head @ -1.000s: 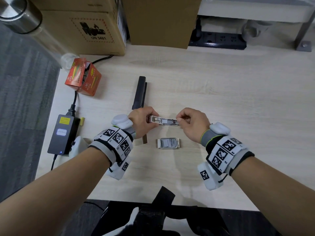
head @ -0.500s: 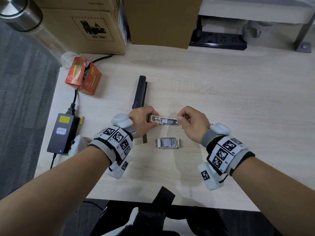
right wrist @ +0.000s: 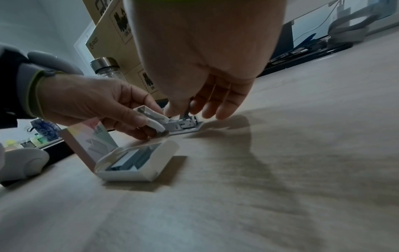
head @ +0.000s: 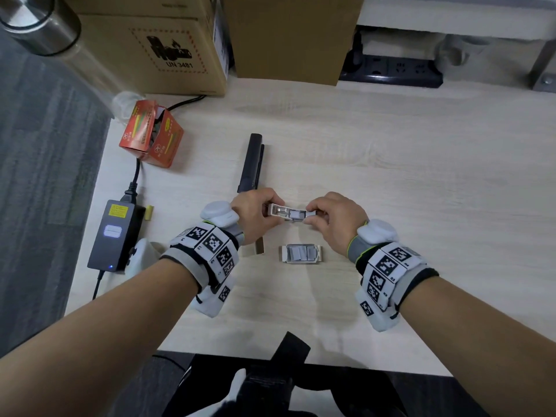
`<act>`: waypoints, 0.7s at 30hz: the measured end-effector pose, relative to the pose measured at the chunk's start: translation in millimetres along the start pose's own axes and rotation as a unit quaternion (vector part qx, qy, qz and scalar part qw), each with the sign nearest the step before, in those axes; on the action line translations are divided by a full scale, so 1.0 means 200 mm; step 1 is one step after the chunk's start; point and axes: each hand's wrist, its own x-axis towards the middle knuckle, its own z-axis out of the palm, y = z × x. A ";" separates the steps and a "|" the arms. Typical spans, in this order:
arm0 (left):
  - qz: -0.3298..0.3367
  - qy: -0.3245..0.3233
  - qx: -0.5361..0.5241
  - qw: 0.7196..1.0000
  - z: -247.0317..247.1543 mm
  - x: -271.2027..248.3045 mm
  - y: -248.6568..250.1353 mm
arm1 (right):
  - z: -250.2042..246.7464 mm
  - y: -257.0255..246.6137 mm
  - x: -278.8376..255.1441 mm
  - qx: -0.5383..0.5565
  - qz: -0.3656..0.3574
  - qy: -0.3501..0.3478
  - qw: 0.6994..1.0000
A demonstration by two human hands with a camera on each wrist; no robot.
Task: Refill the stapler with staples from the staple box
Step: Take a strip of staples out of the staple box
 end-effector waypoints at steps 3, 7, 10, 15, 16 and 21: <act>-0.003 0.002 -0.002 1.000 0.00 0.00 -0.01 | 0.00 0.00 0.01 -0.002 0.002 0.001 1.000; 0.000 0.005 -0.004 1.000 0.00 0.00 -0.01 | 0.00 0.01 0.00 0.010 -0.013 0.013 1.000; 0.004 0.004 -0.005 1.000 0.00 0.00 -0.01 | 0.01 0.01 0.00 0.017 0.000 0.008 1.000; 0.001 0.002 -0.001 1.000 0.00 0.00 0.00 | 0.03 0.01 0.01 0.023 0.027 -0.010 0.999; 0.000 0.001 -0.001 1.000 0.00 0.00 0.00 | 0.03 0.01 0.01 0.023 0.027 -0.015 0.999; -0.005 -0.003 0.004 1.000 0.00 0.00 0.00 | 0.02 0.04 -0.02 -0.007 0.014 0.014 1.000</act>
